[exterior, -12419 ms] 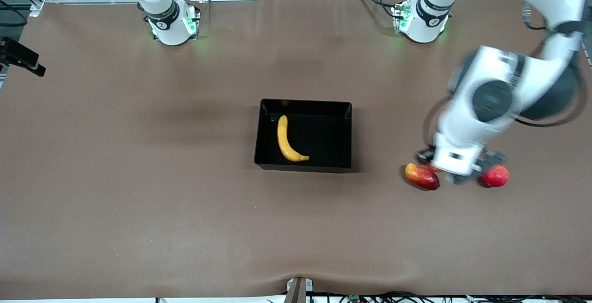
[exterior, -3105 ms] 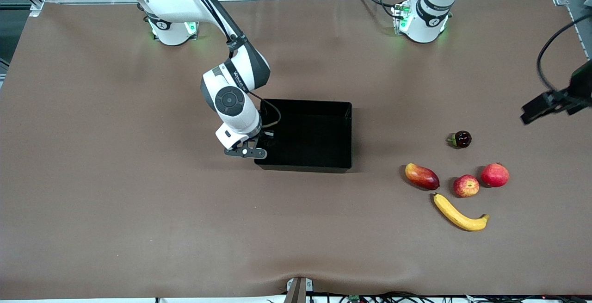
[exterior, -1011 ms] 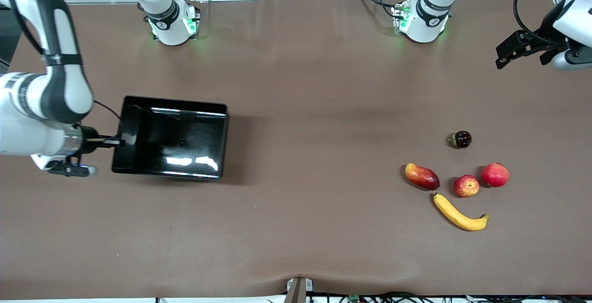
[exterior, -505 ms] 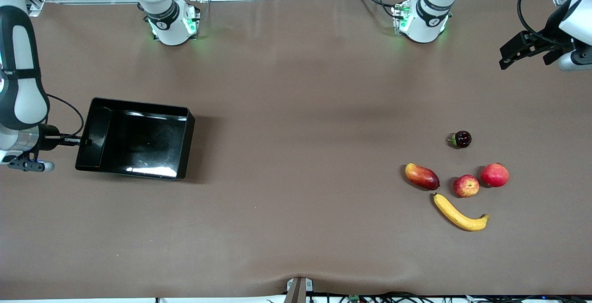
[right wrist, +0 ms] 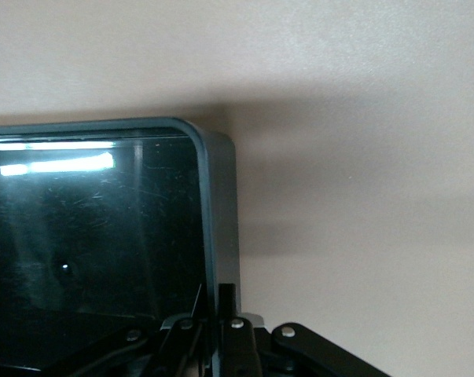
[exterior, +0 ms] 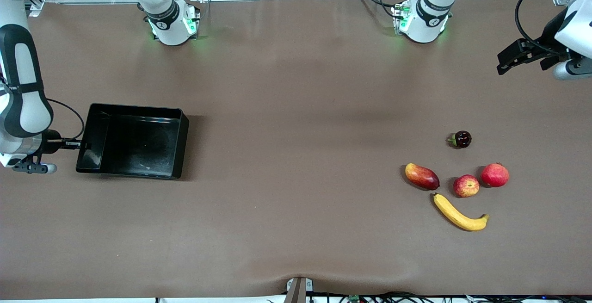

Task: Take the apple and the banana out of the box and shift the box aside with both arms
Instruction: 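Drag the black tray away from the fruits with the right gripper, then open the right gripper and draw it back from the tray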

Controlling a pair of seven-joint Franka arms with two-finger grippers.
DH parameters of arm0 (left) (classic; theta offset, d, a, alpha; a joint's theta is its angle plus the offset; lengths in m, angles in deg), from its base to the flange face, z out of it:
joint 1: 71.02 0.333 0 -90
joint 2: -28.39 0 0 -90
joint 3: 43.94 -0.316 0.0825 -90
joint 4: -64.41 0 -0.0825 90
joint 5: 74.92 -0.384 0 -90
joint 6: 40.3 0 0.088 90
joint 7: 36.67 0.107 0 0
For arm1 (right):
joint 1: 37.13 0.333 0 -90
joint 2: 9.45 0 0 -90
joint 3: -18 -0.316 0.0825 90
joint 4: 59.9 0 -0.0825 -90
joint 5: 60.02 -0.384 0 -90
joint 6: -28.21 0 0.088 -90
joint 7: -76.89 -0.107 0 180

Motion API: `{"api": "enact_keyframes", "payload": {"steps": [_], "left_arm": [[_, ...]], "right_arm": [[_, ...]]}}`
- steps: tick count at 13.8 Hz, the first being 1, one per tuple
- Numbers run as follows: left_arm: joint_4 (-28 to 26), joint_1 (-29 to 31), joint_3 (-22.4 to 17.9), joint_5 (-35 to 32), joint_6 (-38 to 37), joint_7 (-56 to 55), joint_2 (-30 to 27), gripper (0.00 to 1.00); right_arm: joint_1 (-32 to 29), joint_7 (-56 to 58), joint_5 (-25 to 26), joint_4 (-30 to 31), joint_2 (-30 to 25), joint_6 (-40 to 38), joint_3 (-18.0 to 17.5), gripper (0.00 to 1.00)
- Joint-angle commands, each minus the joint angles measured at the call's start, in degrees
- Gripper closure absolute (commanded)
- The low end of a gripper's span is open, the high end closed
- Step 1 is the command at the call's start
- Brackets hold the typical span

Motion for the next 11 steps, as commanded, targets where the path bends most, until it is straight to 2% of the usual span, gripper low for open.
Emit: {"api": "enact_keyframes", "payload": {"steps": [1, 2, 3, 6, 11], "left_arm": [[1.5, 0.1, 0.2, -0.1, -1.6, 0.0, 0.3, 0.00], [1.5, 0.1, 0.2, -0.1, -1.6, 0.0, 0.3, 0.00], [1.5, 0.1, 0.2, -0.1, -1.6, -0.1, 0.3, 0.00], [1.4, 0.1, 0.2, -0.1, -1.6, -0.7, 0.8, 0.00], [1.6, 0.3, -0.1, -0.1, -1.7, -0.1, 0.5, 0.00]], "right_arm": [[-2.0, 1.8, -0.5, 0.7, 0.4, 0.9, -1.4, 0.88], [-2.1, 1.9, -0.6, 0.6, 0.5, 0.8, -1.4, 0.22], [-2.1, 2.0, -0.6, 0.5, 0.5, 0.5, -1.4, 0.00], [-1.4, 1.8, -0.6, -1.9, 0.0, -2.7, -1.5, 0.00], [0.7, 2.0, -0.7, -18.0, -0.1, -21.1, -2.2, 0.00]]}}
